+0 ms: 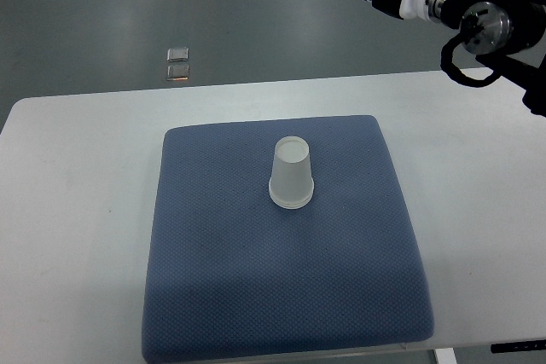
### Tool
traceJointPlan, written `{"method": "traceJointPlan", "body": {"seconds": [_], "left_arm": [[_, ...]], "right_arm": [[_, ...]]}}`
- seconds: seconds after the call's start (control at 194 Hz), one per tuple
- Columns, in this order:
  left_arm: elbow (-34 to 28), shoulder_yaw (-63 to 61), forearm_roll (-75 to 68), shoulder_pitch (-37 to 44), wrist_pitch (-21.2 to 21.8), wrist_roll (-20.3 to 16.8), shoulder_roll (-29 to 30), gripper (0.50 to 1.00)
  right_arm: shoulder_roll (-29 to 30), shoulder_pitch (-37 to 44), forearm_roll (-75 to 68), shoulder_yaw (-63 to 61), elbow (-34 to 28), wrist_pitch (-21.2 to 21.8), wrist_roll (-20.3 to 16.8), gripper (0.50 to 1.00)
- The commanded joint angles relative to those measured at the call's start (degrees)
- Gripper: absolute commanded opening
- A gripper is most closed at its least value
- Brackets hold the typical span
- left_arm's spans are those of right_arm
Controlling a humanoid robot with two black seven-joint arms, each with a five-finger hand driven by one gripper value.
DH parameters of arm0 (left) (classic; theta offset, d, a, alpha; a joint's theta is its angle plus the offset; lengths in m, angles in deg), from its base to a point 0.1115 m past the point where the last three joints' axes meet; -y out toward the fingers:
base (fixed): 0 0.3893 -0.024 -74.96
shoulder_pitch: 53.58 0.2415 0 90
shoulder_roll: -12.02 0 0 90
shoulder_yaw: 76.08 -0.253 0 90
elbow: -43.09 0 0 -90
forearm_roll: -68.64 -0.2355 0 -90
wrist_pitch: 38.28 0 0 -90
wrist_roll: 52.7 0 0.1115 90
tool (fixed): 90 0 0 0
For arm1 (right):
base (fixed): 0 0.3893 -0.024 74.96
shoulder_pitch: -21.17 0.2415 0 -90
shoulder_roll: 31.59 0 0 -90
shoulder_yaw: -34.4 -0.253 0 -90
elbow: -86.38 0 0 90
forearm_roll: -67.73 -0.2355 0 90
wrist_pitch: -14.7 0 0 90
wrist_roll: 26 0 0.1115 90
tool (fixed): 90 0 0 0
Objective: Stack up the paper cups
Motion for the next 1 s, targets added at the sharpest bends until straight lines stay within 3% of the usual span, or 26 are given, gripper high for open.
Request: {"method": "traceJointPlan", "body": {"seconds": [0.0, 0.087, 0.391, 0.643, 0.992], "left_arm": [[0.0, -0.1, 0.0, 0.0, 0.0, 0.0, 0.0, 1.0], [0.1, -0.1, 0.0, 0.0, 0.0, 0.0, 0.0, 1.0], [0.2, -0.2, 0.0, 0.0, 0.0, 0.2, 0.0, 1.0], [0.3, -0.3, 0.0, 0.0, 0.0, 0.2, 0.0, 1.0], [0.2, -0.2, 0.0, 0.0, 0.0, 0.2, 0.0, 1.0]], "right_arm": [[1.6, -8.7, -0.1, -11.0, 2.6, 0.9, 1.4, 0.862], [3.0, -14.6, -0.1, -19.0, 2.9, 1.5, 3.3, 0.897], [10.1, -26.2, 0.6, -31.1, 2.8, 6.5, 4.3, 0.915], [11.5, -28.0, 0.6, -31.7, 3.1, 8.9, 7.0, 0.917], [11.8, -28.9, 0.9, -31.7, 4.1, 9.8, 7.1, 0.917]]}}
